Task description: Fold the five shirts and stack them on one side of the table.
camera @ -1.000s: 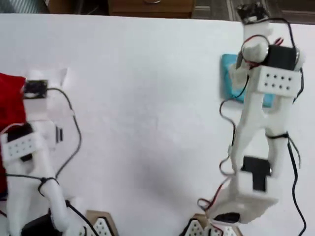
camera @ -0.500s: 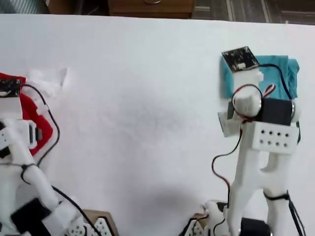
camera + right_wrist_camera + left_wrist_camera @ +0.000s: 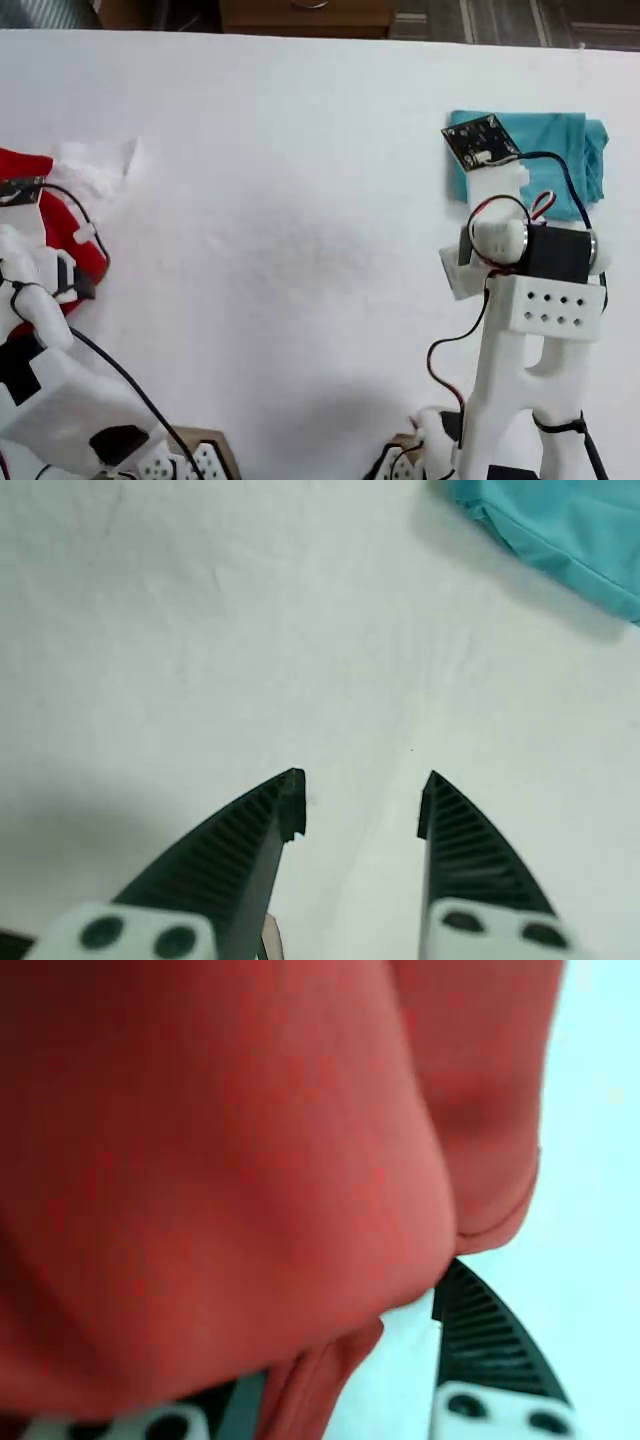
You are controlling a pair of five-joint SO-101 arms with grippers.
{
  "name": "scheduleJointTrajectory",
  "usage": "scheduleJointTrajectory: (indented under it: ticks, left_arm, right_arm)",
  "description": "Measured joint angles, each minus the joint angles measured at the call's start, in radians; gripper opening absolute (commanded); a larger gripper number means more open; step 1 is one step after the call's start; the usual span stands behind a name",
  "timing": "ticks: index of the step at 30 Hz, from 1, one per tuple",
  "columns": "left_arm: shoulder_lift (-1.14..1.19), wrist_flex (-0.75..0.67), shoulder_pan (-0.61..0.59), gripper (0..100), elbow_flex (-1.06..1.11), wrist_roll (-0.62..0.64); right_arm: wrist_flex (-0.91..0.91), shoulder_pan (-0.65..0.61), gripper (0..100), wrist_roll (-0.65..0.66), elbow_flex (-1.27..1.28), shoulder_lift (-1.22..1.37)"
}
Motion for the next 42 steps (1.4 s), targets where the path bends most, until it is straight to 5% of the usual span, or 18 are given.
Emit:
scheduleJointTrajectory:
  ticks: [2,16,24,42]
  left_arm:
    - [0.003,0.025,0.003,1,-0.014,0.0]
    - [0.025,0.448,0.032,3,-0.371,0.003]
    - [0.025,0.798,0.287,3,-0.709,0.144]
    - [-0.548,0.821,0.924,3,-0.707,0.183]
  right_arm:
    - [0.0,0.0,19.0,0.0,0.0,0.0]
    - [0.0,0.0,19.0,0.0,0.0,0.0]
    - [0.0,0.0,19.0,0.0,0.003,0.0]
    - [-0.333,0.315,19.3,-0.029,0.344,0.0]
